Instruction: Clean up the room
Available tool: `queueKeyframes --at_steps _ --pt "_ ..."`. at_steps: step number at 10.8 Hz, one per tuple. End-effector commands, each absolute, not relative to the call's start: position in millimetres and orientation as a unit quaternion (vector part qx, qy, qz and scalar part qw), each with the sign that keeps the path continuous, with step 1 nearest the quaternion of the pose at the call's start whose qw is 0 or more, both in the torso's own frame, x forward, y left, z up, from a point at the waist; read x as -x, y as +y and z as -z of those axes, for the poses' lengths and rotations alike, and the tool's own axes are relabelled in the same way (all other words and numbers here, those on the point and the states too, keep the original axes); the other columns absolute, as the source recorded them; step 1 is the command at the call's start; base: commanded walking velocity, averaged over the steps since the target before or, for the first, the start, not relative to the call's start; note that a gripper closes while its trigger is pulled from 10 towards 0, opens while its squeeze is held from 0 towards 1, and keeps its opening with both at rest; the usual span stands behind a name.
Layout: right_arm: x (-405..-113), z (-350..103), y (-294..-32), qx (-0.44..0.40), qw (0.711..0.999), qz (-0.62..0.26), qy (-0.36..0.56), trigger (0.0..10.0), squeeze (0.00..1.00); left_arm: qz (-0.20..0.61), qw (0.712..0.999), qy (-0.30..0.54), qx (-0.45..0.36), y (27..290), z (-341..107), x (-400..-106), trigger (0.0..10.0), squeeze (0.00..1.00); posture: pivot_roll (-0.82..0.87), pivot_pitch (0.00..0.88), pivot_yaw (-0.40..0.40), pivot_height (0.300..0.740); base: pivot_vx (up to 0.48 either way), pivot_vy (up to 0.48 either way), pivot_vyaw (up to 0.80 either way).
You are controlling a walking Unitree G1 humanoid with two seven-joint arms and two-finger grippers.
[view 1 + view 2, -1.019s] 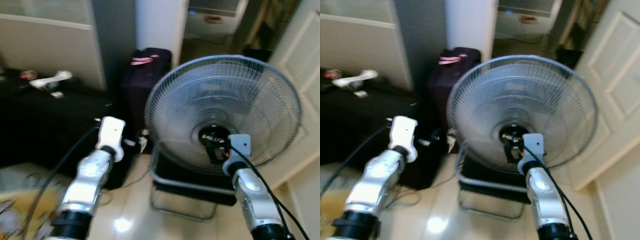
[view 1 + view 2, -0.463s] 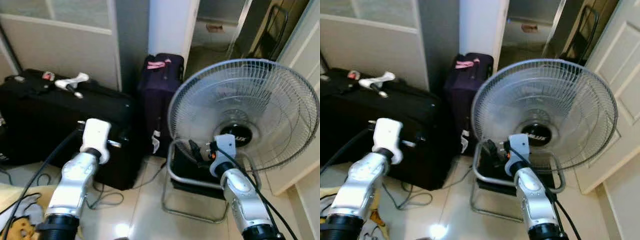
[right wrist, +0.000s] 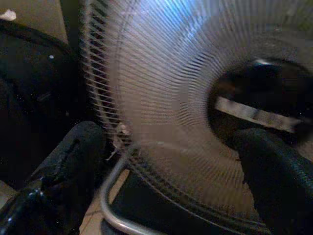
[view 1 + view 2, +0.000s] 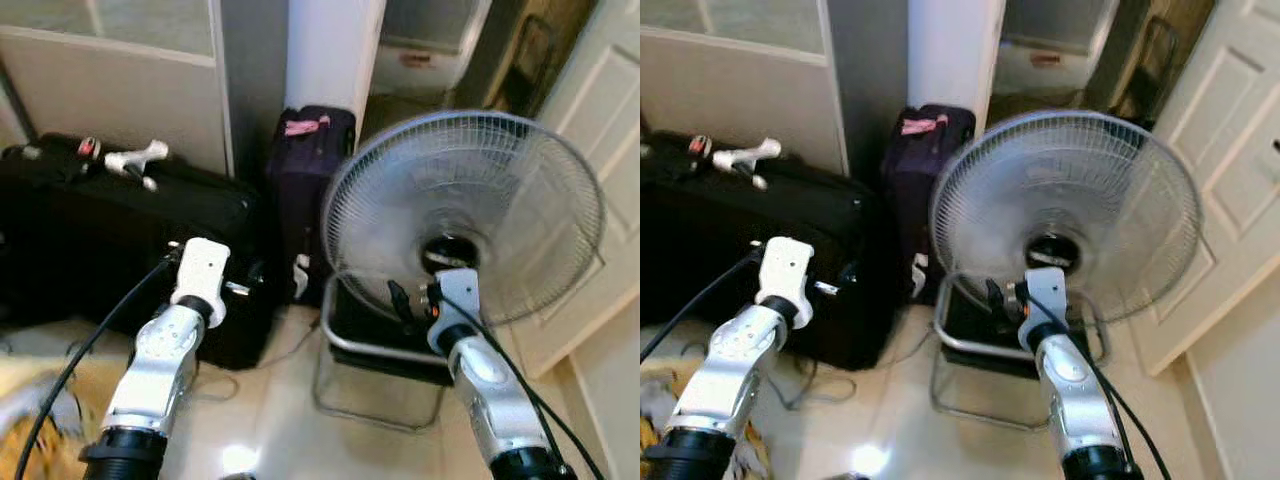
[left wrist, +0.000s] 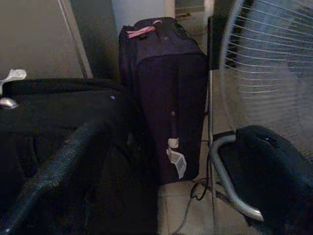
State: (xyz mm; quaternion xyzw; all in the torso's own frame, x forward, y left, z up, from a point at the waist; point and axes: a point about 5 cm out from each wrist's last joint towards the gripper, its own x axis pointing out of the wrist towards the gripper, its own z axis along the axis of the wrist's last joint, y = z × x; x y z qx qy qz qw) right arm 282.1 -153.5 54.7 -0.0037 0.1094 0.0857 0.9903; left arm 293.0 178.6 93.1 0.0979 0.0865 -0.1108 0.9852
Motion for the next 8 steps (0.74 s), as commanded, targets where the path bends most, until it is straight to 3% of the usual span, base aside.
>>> queueKeyframes --at_steps 1,2,8 --pt "-280 -52 -166 0.007 0.991 -0.063 0.116 10.0 0.0 0.118 0.985 0.082 -0.099 172 -95 -295 10.0 0.0 -0.03 0.0 -0.045 0.74 0.0 -0.48 0.0" --pt "-280 -52 -166 0.006 0.991 -0.06 0.115 10.0 0.0 0.118 0.985 0.081 -0.1 172 -95 -296 10.0 0.0 -0.03 0.0 -0.043 0.74 0.0 -0.48 0.0" --pt "-283 -44 -175 0.003 0.99 0.006 0.138 10.0 0.0 0.126 0.981 0.081 -0.125 169 -96 -299 10.0 0.0 -0.02 0.0 -0.042 0.74 0.0 0.0 0.0"
